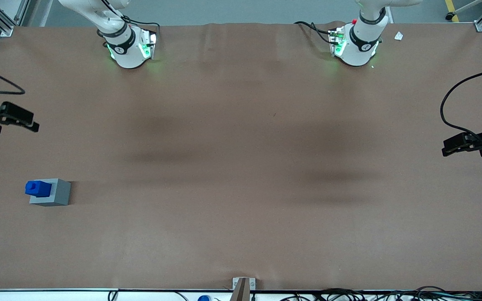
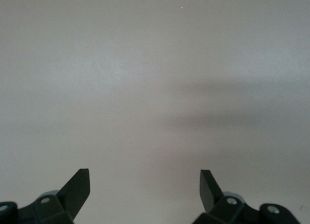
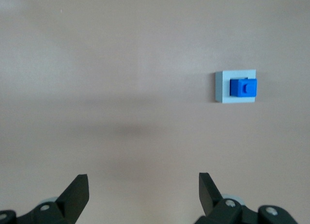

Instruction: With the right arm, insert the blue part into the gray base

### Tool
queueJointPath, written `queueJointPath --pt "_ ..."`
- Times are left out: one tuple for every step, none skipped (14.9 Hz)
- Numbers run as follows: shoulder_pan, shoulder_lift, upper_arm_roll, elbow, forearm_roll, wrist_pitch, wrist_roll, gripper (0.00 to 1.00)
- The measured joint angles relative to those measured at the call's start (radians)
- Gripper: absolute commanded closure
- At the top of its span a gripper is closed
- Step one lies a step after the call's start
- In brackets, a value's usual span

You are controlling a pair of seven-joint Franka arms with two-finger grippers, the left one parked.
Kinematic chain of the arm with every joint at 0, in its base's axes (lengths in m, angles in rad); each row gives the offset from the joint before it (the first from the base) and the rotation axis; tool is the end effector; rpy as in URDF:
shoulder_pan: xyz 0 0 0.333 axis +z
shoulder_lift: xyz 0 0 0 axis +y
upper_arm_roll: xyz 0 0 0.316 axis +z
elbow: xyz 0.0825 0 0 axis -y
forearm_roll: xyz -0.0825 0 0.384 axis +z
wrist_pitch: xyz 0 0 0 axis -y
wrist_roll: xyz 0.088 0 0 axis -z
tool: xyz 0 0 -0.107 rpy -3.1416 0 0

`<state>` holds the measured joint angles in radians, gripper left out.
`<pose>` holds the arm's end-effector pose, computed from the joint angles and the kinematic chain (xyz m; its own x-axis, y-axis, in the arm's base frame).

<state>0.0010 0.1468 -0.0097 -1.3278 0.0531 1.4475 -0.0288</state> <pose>0.5872 0.0016 0.6433 0.9993 0.0267 -0.0254 0.0253 -0.9983 -0.0522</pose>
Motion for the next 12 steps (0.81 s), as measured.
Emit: queueJointPath --pt "0.001 -0.035 0.0 -0.047 0.0 0.014 -0.005 0.0" --pt "0.001 -0.073 -0.001 -0.098 -0.001 0.03 -0.02 0.0" --pt "0.001 -0.109 -0.002 -0.143 -0.001 0.04 -0.035 0.0" --pt "0.001 -0.143 -0.002 -0.182 -0.001 0.042 -0.044 0.0" --pt "0.001 -0.171 -0.002 -0.212 -0.001 0.042 -0.049 0.0" --pt "0.001 -0.197 -0.001 -0.236 -0.001 0.042 -0.054 0.0" --pt "0.001 -0.217 0.002 -0.256 -0.001 0.042 -0.057 0.0" --pt "0.001 -0.234 0.005 -0.274 -0.001 0.042 -0.06 0.0" --pt "0.001 -0.248 0.009 -0.289 -0.001 0.043 -0.067 0.0" --pt "0.001 -0.256 0.011 -0.299 -0.001 0.045 -0.084 0.0" --pt "0.001 -0.261 0.011 -0.305 -0.001 0.05 -0.1 0.0" --pt "0.001 -0.263 0.011 -0.309 -0.002 0.055 -0.109 0.0"
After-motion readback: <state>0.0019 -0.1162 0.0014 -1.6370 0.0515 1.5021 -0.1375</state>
